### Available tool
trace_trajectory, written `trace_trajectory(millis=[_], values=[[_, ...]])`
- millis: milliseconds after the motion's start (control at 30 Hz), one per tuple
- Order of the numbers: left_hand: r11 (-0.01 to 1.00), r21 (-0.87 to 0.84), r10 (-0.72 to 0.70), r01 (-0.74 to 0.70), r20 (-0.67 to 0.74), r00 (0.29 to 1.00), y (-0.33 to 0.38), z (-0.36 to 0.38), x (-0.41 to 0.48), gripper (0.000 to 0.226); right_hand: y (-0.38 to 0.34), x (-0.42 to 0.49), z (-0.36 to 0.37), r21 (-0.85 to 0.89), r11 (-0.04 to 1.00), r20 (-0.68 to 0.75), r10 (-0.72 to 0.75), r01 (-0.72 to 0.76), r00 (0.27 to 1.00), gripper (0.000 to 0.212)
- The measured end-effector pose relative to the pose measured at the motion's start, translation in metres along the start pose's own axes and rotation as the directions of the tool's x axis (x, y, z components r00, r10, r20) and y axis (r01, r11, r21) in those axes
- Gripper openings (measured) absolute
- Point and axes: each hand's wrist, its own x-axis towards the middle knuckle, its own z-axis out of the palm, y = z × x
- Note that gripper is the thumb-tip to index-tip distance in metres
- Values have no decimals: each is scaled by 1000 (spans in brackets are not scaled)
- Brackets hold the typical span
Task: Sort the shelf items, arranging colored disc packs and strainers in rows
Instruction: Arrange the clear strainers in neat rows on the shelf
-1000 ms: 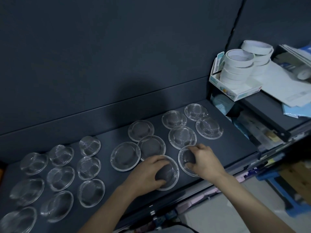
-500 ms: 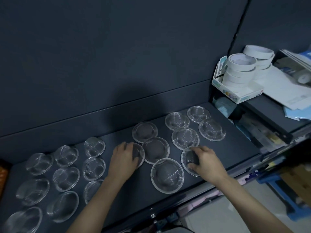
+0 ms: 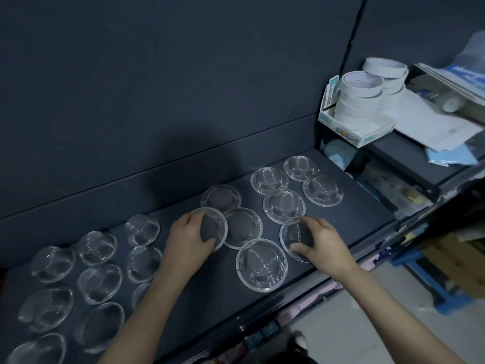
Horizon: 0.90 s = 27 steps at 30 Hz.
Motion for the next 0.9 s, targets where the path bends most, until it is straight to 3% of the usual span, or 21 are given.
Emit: trace_trajectory(millis=[200, 500, 733, 900], values=[[991, -107, 86, -86, -3, 996, 39, 3, 0, 65, 13, -4, -9, 66, 997, -93, -28, 34, 995, 53], [966, -159, 216, -204, 63, 974, 133, 48, 16, 68, 81, 12, -52, 6, 1000, -94, -13, 14, 996, 46], [950, -123, 306, -286, 202, 930, 202, 102, 31, 70, 140, 29, -78, -249, 964, 46, -86, 94, 995, 46], [944, -58, 329, -325, 253, 910, 231, 131, 42, 68, 164, 44, -92, -240, 963, 69, -110, 124, 992, 40]])
